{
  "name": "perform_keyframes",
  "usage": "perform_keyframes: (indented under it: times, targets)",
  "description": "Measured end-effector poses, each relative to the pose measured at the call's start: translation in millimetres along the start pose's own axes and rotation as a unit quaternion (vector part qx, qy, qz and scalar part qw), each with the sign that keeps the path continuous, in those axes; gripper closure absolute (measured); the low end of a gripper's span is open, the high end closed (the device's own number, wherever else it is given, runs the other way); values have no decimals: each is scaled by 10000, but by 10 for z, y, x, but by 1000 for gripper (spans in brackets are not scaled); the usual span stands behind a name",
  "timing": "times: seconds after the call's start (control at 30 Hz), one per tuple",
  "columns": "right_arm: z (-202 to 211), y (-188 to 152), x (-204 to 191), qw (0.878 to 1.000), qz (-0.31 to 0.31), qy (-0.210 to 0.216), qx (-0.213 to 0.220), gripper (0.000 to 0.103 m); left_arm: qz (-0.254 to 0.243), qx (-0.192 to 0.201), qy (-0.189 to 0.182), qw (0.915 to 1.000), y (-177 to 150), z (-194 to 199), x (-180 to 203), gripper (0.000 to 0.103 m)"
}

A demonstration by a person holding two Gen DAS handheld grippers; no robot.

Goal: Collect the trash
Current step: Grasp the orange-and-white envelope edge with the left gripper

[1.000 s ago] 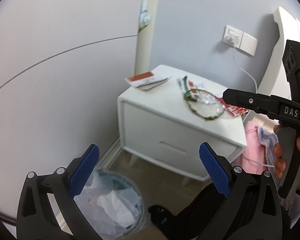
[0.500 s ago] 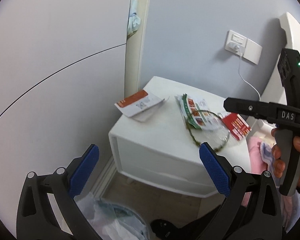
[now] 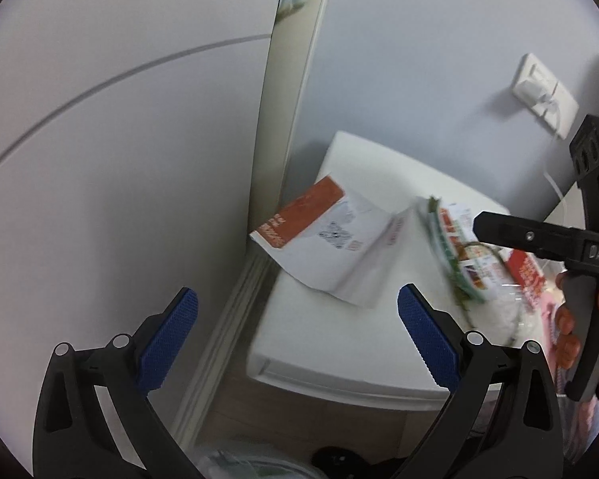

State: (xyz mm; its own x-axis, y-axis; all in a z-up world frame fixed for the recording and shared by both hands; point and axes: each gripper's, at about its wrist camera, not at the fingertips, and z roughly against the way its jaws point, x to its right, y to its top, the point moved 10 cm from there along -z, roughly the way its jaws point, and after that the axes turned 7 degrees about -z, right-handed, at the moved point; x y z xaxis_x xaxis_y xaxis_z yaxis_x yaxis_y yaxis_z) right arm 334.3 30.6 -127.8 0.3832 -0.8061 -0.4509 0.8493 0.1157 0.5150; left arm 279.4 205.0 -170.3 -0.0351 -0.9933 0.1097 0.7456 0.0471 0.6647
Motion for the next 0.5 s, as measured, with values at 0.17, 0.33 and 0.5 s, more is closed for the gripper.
perform_keyframes:
  times: [0.17,0.33,0.5]
  targets:
    - [-250,83,14,9999,-76,-70,-117,7,104,-116,-187,9997,68,-284,-153,6]
    - [-424,171,11,9996,-139,-162,-171,7,250,-166,-348,9989,123,-498,-262,6]
    - [-543,222,27,9993,-181,-252,-227,7,362,-187,-701,9967,191,-648,-262,6]
